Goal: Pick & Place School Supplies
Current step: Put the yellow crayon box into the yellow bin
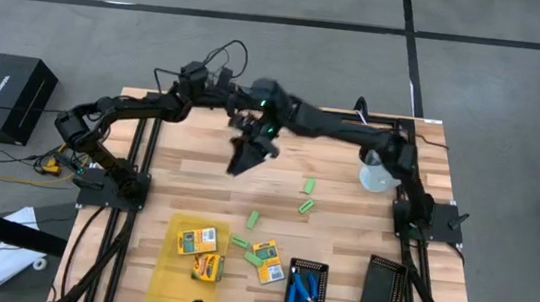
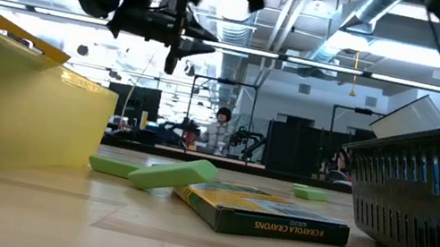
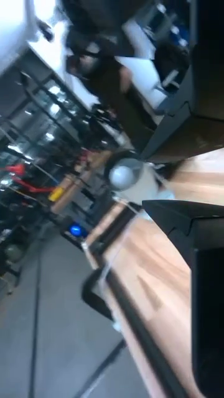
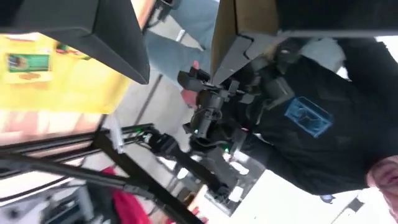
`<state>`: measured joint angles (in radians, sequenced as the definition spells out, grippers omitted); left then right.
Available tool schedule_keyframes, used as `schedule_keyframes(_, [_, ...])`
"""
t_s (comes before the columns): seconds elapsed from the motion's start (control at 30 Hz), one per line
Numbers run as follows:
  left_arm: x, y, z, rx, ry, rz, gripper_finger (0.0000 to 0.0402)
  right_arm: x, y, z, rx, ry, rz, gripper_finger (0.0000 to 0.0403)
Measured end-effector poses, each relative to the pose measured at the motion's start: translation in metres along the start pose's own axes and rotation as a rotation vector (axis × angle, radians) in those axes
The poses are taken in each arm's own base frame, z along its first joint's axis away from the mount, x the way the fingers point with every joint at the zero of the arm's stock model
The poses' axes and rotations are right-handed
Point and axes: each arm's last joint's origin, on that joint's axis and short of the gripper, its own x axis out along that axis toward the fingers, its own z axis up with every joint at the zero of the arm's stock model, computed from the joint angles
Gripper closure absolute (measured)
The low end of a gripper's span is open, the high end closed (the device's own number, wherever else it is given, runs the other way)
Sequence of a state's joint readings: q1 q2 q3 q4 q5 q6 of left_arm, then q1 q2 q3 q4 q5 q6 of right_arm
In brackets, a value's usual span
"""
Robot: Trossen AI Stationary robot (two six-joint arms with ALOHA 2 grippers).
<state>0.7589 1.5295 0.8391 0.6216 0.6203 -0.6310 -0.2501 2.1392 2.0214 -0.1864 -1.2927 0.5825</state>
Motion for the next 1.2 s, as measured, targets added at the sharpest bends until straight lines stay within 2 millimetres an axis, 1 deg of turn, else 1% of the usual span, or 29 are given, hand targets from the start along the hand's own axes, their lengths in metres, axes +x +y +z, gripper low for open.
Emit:
schedule_keyframes(0.07, [0.002, 0.001, -0.007, 0.005, 0.060, 0.029, 0.0300, -0.014, 0.011, -0.006, 0.000, 0.015, -0.051, 0.0244])
schedule_keyframes(0.2, [0.003, 0.006, -0.031, 0.001, 0.242, 0.128, 0.0300, -0.039, 0.021, -0.032, 0.038, 0.094, -0.243, 0.0245])
schedule_keyframes(0.3, [0.005, 0.003, -0.048, 0.000, 0.362, 0.174, 0.0300, -0.053, 0.023, -0.048, 0.060, 0.175, -0.356, 0.0244])
schedule_keyframes(0.4, [0.008, -0.004, -0.061, -0.033, 0.441, 0.177, 0.0300, -0.064, 0.020, -0.056, 0.102, 0.215, -0.380, 0.0242])
schedule_keyframes(0.53, [0.012, -0.020, -0.085, -0.082, 0.588, 0.186, 0.0300, -0.066, 0.021, -0.057, 0.080, 0.222, -0.376, 0.0241])
schedule_keyframes(0.6, [0.015, -0.030, -0.098, -0.077, 0.655, 0.199, 0.0300, -0.066, 0.021, -0.057, 0.058, 0.226, -0.374, 0.0242])
schedule_keyframes(0.7, [0.020, -0.047, -0.114, -0.041, 0.708, 0.199, 0.0300, -0.069, 0.021, -0.056, 0.031, 0.225, -0.372, 0.0243])
schedule_keyframes(0.77, [0.023, -0.056, -0.121, -0.048, 0.728, 0.184, 0.0300, -0.074, 0.020, -0.056, 0.021, 0.218, -0.375, 0.0244])
schedule_keyframes(0.87, [0.025, -0.070, -0.132, -0.055, 0.768, 0.158, 0.0300, -0.088, 0.028, -0.052, -0.010, 0.186, -0.396, 0.0244])
schedule_keyframes(0.97, [0.024, -0.088, -0.143, -0.063, 0.820, 0.128, 0.0300, -0.108, 0.047, -0.048, -0.057, 0.140, -0.426, 0.0244])
schedule_keyframes(1.07, [0.015, -0.105, -0.156, -0.068, 0.915, 0.126, 0.0300, -0.131, 0.065, -0.045, -0.097, 0.088, -0.467, 0.0244])
schedule_keyframes(1.2, [0.001, -0.124, -0.169, -0.072, 1.016, 0.184, 0.0300, -0.159, 0.087, -0.044, -0.139, 0.020, -0.524, 0.0244])
